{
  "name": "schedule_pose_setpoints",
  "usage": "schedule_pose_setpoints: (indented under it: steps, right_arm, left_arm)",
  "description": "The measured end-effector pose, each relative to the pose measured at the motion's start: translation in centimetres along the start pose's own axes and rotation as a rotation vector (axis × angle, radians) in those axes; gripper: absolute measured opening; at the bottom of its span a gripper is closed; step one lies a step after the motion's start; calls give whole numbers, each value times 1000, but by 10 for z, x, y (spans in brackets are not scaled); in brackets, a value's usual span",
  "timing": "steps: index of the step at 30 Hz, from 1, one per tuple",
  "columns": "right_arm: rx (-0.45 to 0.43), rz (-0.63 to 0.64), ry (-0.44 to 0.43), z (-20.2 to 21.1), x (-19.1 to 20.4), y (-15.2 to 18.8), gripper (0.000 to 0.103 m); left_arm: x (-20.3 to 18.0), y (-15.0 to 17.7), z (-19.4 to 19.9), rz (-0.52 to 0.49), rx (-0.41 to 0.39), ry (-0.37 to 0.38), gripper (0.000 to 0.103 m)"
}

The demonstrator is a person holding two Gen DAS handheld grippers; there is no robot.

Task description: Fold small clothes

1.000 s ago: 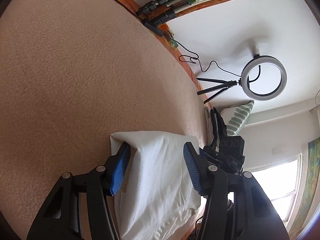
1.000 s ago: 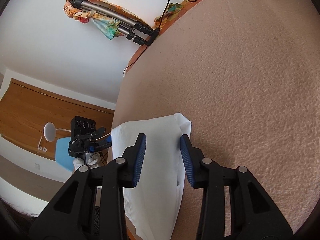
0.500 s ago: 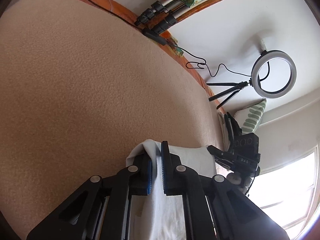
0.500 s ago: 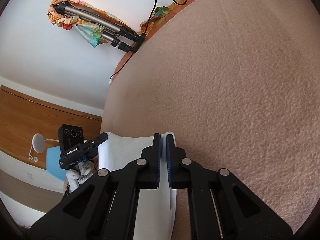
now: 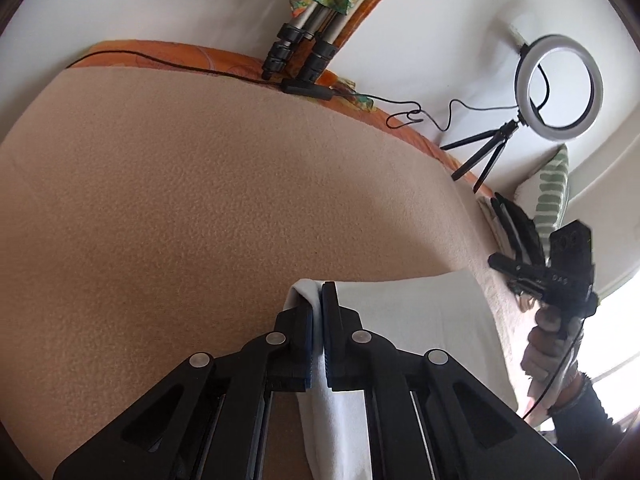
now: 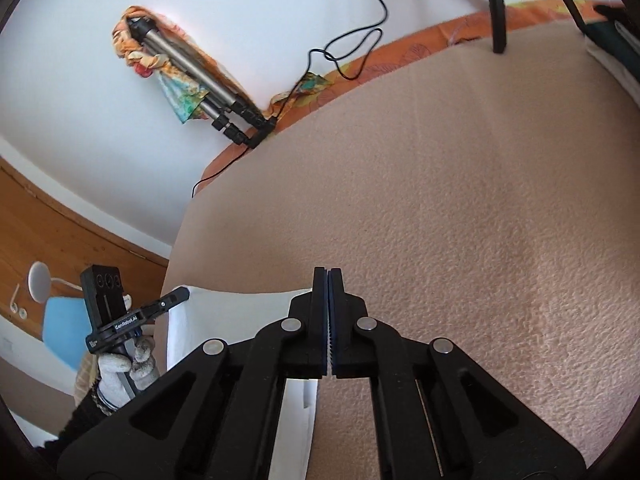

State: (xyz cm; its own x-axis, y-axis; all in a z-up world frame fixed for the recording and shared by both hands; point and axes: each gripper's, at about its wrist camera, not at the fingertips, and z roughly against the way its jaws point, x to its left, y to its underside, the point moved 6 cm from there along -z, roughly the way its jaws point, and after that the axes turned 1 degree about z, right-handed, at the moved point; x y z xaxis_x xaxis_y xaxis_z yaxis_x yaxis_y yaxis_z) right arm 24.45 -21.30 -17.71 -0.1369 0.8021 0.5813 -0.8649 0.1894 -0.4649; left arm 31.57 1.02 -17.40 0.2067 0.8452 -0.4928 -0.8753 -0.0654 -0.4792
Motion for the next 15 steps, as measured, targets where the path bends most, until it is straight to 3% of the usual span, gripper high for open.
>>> schedule_pose_setpoints:
  steps: [4, 7, 11, 15]
  right_arm:
    - [31, 176, 13, -2, 41, 10, 2]
    - [74, 271, 12, -17, 63, 21, 2]
    - [120, 352, 65, -40, 68, 31, 2]
    - [137, 350, 102, -51, 59, 32, 2]
  left_arm:
    - [-4, 0, 1, -78, 21, -47, 6]
    - [4, -1, 1, -42, 72, -14, 7]
    - [30, -8, 23, -13, 7, -113, 7]
    - [12, -5, 38, -63, -45, -77, 7]
